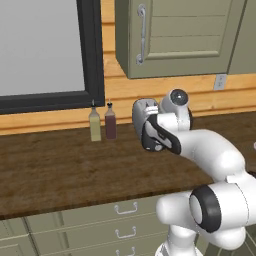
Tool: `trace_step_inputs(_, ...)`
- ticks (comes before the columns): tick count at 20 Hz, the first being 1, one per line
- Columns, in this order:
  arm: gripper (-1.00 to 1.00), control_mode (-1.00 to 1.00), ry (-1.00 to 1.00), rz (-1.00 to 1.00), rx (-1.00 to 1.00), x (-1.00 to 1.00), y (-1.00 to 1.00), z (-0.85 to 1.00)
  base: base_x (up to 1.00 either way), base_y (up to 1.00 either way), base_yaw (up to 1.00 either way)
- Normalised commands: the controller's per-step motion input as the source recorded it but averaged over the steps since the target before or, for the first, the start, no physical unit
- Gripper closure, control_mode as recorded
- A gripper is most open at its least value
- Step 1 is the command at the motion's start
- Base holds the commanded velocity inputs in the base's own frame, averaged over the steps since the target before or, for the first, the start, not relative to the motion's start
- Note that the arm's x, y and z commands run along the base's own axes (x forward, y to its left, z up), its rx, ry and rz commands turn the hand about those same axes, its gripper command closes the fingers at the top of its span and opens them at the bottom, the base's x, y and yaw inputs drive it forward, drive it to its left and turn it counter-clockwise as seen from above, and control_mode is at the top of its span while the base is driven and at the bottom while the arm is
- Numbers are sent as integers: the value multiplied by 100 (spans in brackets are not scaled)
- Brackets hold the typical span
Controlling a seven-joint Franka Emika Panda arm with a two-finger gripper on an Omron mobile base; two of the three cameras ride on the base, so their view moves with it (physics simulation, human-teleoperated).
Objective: Start the toaster. Once the lever pops up, take the bread to the plate on the dining counter.
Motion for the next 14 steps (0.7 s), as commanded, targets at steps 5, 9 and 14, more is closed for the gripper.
trace_step_inputs(5,-100,-100,-18,0,-3,4,11,3,0,0,0)
trace_step_inputs(9,-100,-100,-12,0,0,0,1,0,0,0,0)
trace_step_inputs(14,-100,-100,0,0,0,0,0,0,0,0,0)
